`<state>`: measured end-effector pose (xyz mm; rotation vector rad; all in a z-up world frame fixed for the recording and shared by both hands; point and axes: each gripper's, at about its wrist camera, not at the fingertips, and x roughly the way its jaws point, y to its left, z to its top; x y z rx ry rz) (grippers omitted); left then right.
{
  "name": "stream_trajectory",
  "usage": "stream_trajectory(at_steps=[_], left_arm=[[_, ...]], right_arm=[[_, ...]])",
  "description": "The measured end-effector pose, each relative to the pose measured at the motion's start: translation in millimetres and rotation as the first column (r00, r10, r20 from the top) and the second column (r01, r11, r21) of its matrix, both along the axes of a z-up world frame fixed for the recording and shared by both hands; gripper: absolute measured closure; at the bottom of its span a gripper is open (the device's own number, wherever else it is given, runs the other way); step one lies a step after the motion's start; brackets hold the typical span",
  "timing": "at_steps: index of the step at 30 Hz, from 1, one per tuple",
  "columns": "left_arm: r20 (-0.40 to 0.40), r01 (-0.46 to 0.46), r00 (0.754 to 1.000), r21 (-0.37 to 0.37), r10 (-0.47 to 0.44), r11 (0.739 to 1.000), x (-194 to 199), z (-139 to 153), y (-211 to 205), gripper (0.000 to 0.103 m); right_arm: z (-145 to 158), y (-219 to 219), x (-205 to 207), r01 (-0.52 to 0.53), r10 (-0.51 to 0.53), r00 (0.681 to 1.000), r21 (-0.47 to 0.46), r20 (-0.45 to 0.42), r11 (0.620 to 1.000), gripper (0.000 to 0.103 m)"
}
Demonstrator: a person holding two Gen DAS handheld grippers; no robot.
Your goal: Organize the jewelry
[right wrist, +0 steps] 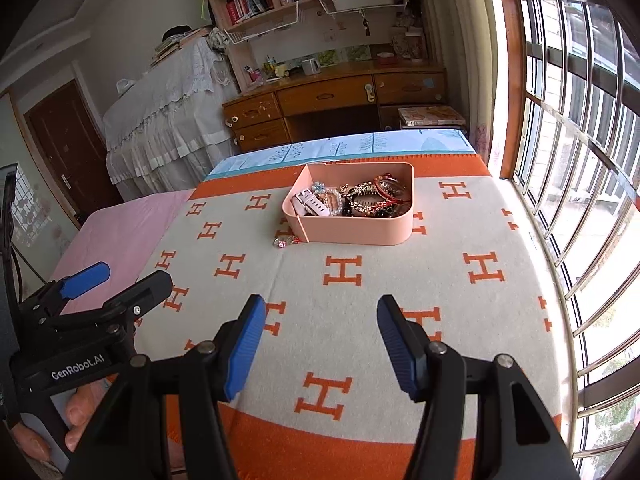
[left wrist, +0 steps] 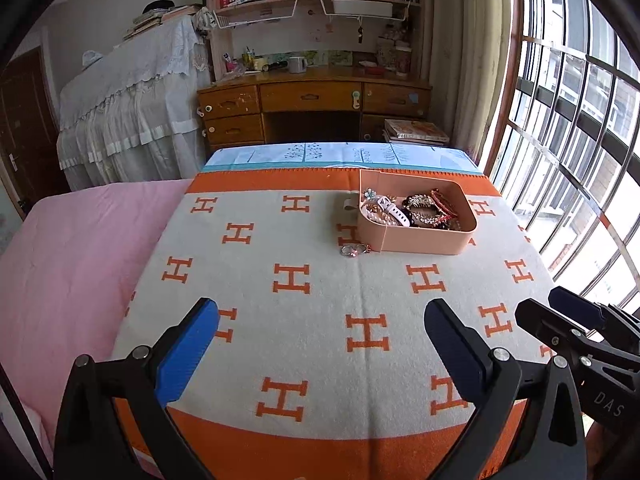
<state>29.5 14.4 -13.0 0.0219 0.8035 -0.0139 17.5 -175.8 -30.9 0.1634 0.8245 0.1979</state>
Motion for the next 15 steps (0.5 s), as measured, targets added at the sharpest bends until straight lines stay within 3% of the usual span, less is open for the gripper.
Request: stream_trajectory(at_steps=[15], left_arm=[[-0.018, -0.033, 0.999, -0.011, 0.032, 0.999, -4.6, -3.9, 2.8, 0.001]], right_arm=[[3.4, 7.4, -5.7, -0.017, 0.017, 1.0, -0.012, 0.025, 1.0, 0.044]])
